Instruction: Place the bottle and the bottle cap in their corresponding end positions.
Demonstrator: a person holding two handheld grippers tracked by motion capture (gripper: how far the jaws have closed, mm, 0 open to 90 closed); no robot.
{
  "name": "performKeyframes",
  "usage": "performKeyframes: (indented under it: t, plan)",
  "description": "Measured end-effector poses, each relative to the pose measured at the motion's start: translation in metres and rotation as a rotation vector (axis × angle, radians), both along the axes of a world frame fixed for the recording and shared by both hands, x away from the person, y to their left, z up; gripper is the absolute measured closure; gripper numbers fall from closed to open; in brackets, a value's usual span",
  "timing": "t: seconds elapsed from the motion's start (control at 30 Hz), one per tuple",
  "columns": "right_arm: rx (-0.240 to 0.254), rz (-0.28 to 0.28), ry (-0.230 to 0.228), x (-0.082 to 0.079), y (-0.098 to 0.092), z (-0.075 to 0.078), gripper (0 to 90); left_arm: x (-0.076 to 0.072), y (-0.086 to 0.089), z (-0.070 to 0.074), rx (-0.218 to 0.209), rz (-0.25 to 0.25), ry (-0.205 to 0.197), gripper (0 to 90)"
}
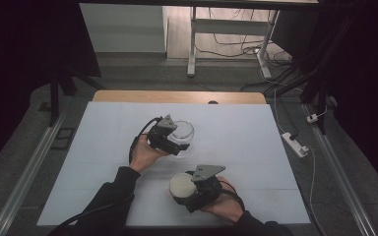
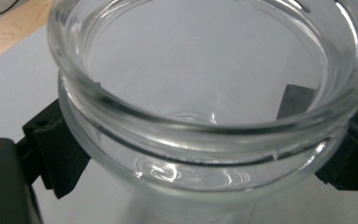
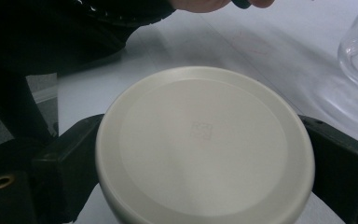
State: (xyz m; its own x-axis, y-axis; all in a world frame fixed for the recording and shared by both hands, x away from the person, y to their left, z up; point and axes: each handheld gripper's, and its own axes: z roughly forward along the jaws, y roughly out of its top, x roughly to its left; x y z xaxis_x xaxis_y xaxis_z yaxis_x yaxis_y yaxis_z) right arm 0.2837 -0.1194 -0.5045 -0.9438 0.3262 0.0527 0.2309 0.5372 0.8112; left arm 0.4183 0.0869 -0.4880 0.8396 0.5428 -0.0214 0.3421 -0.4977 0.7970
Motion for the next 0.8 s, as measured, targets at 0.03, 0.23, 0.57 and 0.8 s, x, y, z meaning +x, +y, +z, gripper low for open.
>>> performKeyframes:
  t: [0.03, 0.23, 0.57, 0.8]
  plan:
    - [-0.001, 0.001, -0.002, 0.001, 0.001, -0.001, 7.3, 0.001, 0.000, -0.001, 0.000, 0.002, 0.000, 7.8]
    - [-0.018, 0.003, -0.006, 0.005, 0.006, -0.007, 7.3, 0.007, 0.001, -0.003, 0.003, 0.011, -0.002, 7.8]
    - [-0.046, -0.007, -0.002, 0.014, 0.011, -0.017, 7.3, 0.015, 0.001, -0.009, 0.009, 0.026, -0.013, 7.8]
    - [-0.062, -0.010, -0.007, 0.019, 0.014, -0.023, 7.3, 0.020, 0.003, -0.014, 0.006, 0.035, -0.011, 7.8]
